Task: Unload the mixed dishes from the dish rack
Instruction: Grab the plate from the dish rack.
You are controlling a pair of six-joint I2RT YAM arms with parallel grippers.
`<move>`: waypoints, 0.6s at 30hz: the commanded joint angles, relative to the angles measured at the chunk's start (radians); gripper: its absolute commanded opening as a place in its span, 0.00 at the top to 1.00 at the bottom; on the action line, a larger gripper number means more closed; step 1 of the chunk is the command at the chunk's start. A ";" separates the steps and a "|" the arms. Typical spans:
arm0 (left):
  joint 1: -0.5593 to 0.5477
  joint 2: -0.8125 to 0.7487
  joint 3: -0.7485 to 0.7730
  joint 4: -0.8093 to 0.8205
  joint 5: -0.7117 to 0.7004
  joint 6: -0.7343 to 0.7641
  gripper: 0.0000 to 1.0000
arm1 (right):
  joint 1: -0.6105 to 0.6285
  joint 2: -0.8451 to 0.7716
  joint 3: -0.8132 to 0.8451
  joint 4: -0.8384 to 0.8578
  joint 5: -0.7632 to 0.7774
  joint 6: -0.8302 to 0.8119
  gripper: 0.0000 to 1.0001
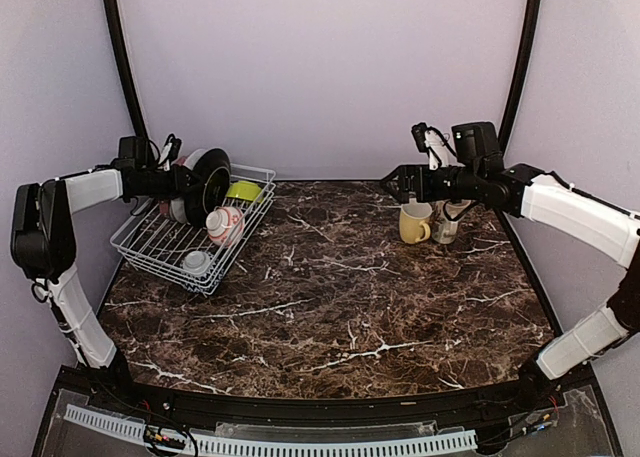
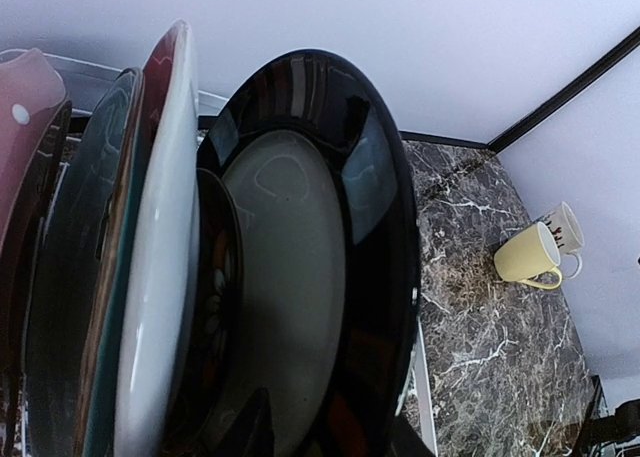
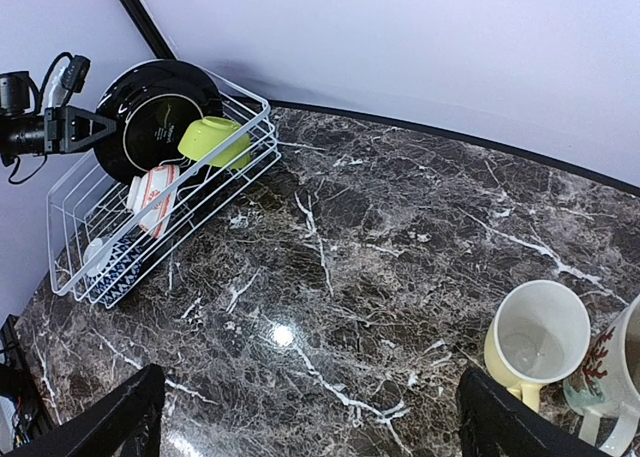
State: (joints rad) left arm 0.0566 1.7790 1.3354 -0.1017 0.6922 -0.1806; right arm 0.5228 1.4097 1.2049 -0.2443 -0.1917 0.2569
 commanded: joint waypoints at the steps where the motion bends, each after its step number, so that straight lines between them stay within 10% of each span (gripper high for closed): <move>1: -0.001 -0.004 0.033 -0.025 0.024 0.049 0.70 | -0.004 0.007 0.007 0.016 -0.012 0.002 0.01; 18: 0.000 0.016 0.017 0.022 0.104 0.174 0.96 | -0.003 0.117 0.149 -0.028 -0.071 -0.010 0.01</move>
State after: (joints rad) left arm 0.0586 1.7927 1.3441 -0.0776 0.7433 -0.0170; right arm 0.5228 1.5150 1.3045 -0.2512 -0.2401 0.2592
